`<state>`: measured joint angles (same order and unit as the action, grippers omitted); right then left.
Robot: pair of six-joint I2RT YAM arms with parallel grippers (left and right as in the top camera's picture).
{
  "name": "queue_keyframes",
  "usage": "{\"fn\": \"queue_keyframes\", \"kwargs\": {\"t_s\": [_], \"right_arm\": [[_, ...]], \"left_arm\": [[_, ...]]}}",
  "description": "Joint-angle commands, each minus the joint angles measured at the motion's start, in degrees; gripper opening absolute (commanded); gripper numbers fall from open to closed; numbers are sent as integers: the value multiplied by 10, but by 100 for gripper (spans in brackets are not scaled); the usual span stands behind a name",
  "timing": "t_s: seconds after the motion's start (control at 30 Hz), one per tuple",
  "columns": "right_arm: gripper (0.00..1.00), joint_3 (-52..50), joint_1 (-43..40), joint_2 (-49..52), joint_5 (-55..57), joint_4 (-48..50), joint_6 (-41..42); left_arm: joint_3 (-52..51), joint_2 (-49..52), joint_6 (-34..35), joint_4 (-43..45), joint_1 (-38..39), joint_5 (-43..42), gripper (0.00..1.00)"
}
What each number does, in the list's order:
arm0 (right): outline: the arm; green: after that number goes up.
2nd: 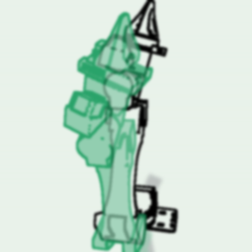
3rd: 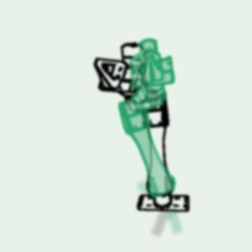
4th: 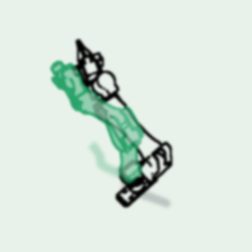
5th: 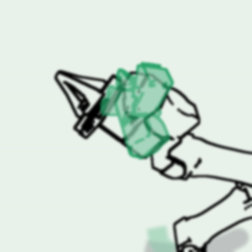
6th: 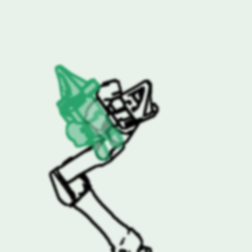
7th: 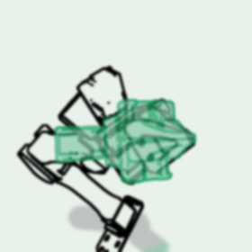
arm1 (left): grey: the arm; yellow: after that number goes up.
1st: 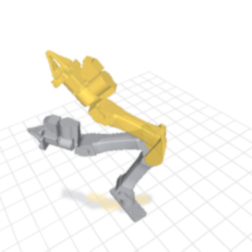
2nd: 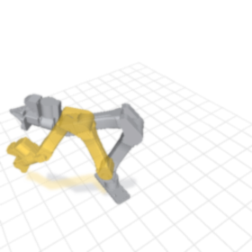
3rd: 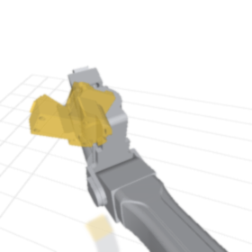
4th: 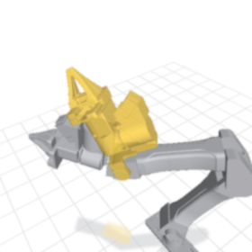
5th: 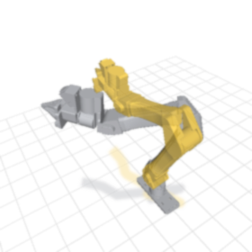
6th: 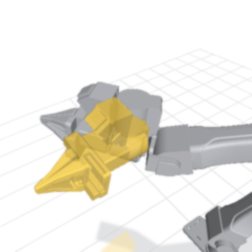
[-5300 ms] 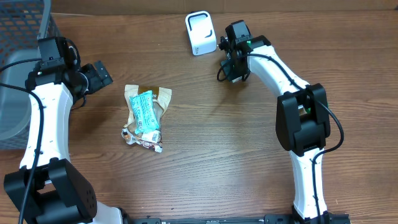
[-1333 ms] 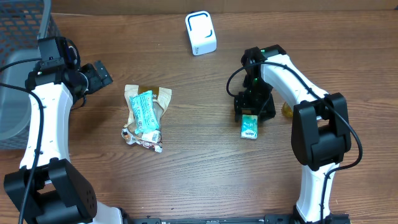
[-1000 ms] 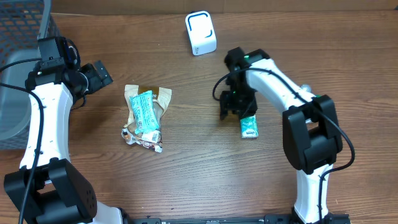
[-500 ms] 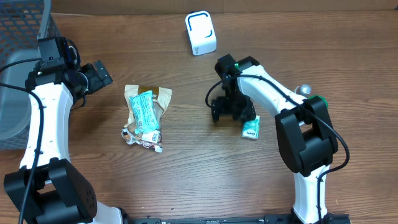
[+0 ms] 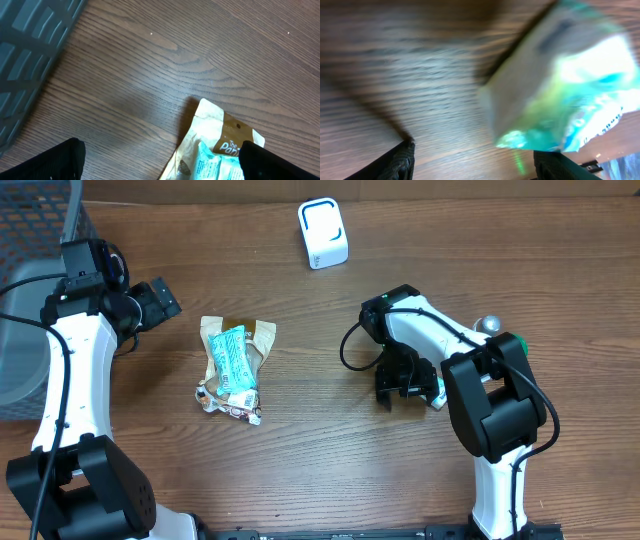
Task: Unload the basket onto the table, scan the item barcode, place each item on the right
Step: 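Open the right gripper and release the Kleenex pack near the jar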
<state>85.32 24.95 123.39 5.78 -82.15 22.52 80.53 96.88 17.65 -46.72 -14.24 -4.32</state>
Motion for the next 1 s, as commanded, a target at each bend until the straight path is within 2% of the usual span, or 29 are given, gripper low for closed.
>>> {"fn": "queue_keyframes", "kwargs": {"t_s": [0.0,0.07,0.2,0.3,0.33,0.43,0.67,0.97], "right_arm": [[72,-5,-14,1,33,15,29],[69,-5,-14,1,1,23,24],[60,-5,-2,1,-106,58,-44],[42,-5,0,1,-116,87,-50],[32,-5,0,1,-106,114,-48],[17,-5,-4,1,-48,143,-16],[15,-5,-12,1,36,111,11],[15,-6,-56,1,58,63,17]], "left_arm": [[10,1,4,1,4,-2,100],[10,1,4,1,4,-2,100],[10,1,4,1,4,-2,100],[10,1,4,1,4,-2,100],[10,1,4,1,4,-2,100],[10,1,4,1,4,-2,100],[10,1,4,1,4,-2,100],[10,1,4,1,4,-2,100]]}}
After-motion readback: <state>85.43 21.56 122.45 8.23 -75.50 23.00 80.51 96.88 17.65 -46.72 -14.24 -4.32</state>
